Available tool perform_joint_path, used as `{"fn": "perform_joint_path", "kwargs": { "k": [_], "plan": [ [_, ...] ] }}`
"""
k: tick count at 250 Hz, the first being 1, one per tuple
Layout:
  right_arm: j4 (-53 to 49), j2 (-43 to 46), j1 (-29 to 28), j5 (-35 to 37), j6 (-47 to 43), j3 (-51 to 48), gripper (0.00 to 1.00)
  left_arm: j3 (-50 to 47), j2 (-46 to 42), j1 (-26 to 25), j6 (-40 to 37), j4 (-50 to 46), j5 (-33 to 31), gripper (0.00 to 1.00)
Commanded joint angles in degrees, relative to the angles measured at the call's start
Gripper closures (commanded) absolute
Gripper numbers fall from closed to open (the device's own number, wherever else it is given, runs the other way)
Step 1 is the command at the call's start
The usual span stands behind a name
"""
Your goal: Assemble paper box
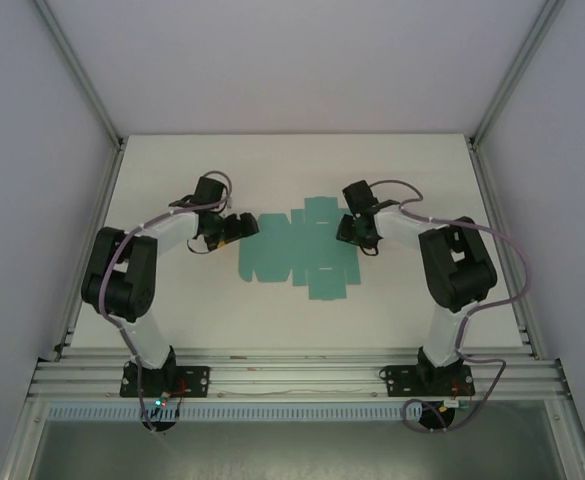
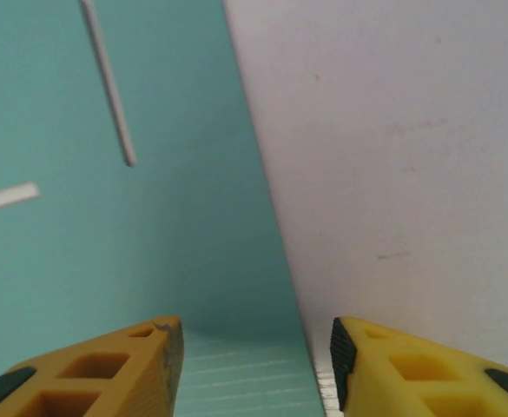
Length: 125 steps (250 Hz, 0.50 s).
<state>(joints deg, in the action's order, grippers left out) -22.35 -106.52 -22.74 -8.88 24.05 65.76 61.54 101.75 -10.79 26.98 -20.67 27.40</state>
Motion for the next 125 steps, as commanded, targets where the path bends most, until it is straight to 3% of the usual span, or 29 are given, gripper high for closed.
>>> {"fn": "perform_joint_path", "kwargs": {
  "k": [1,70,93,125],
  "plan": [
    [-3.62,-1.44,-0.17,0.33,1.56,0.76,0.56,1.81,2.70,-1.19,-0.56,-2.85,5.40,0.14],
    [-0.61,-3.13,-0.12,-4.20,-0.06,-1.25,0.60,3.17,7.01,-2.33,-1.09,0.96,17.64,0.21],
    [-0.46,-3.88,-0.24,-5.11,-0.53,-1.08,0.61,4.72,7.23,-2.63,-1.98,-0.85,17.29,0.23],
    [-0.41,-4.81,-0.34,-5.95,-0.94,-1.24,0.62,2.65,5.94,-2.65,0.77,6.63,23.81,0.25]
  ]
}}
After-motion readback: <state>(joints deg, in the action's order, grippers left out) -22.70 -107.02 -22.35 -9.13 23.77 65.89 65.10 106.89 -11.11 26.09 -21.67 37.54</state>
